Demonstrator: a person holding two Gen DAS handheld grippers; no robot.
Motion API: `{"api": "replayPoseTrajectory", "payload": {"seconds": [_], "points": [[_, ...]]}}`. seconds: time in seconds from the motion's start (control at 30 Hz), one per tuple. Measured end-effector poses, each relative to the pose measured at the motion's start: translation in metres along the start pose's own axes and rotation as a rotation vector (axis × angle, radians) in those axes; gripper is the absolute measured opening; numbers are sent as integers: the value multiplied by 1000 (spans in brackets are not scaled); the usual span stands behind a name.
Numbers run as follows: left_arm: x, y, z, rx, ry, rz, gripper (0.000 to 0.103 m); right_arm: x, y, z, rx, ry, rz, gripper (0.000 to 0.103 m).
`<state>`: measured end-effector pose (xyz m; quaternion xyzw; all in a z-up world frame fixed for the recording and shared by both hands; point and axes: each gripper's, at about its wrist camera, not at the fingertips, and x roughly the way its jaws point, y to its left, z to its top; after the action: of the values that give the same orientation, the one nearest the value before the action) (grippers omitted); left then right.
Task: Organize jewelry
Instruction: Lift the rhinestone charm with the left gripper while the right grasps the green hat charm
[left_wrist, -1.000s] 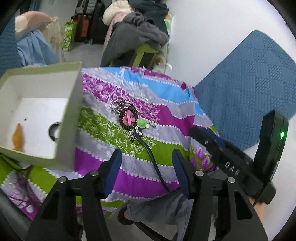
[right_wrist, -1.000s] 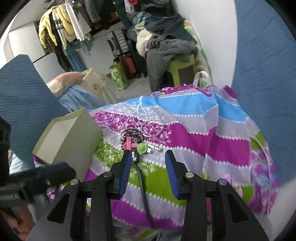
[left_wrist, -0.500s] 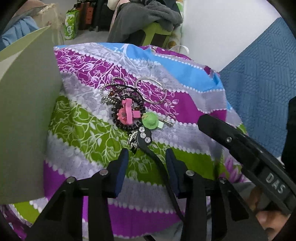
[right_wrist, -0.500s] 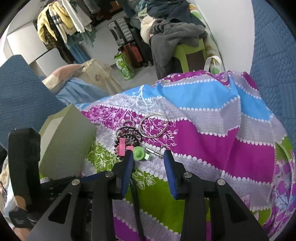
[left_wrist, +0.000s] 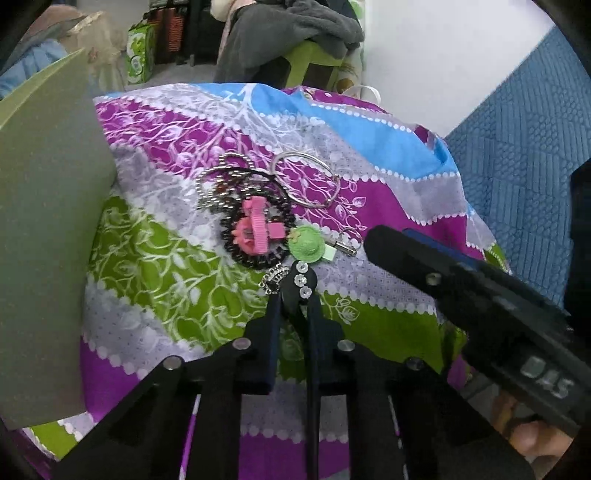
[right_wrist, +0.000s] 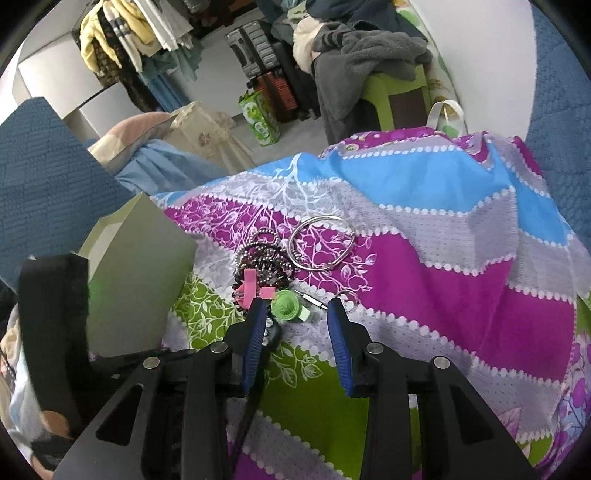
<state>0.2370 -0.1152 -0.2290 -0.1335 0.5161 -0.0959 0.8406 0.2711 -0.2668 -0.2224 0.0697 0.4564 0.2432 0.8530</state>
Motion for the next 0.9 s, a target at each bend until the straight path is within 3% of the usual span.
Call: {"api": "replayPoseTrajectory", "payload": {"seconds": [0.4, 0.7, 0.77, 0.8, 0.9], "points": [[-25, 27, -9, -34, 5, -9, 14, 42, 16, -2, -104, 107, -51, 32], [-28, 33, -17, -27, 41, -37, 15, 60, 32, -6, -217, 125, -135, 27], [-31, 33, -20, -25, 48, -27, 28, 59, 33, -7, -227, 125, -138, 25], [-33, 34, -22, -28, 53, -22, 33, 59, 32, -7, -226, 128, -139, 9], [-41, 38, -28, -53, 42, -41, 35, 56, 28, -8, -202, 139, -132, 7]]}}
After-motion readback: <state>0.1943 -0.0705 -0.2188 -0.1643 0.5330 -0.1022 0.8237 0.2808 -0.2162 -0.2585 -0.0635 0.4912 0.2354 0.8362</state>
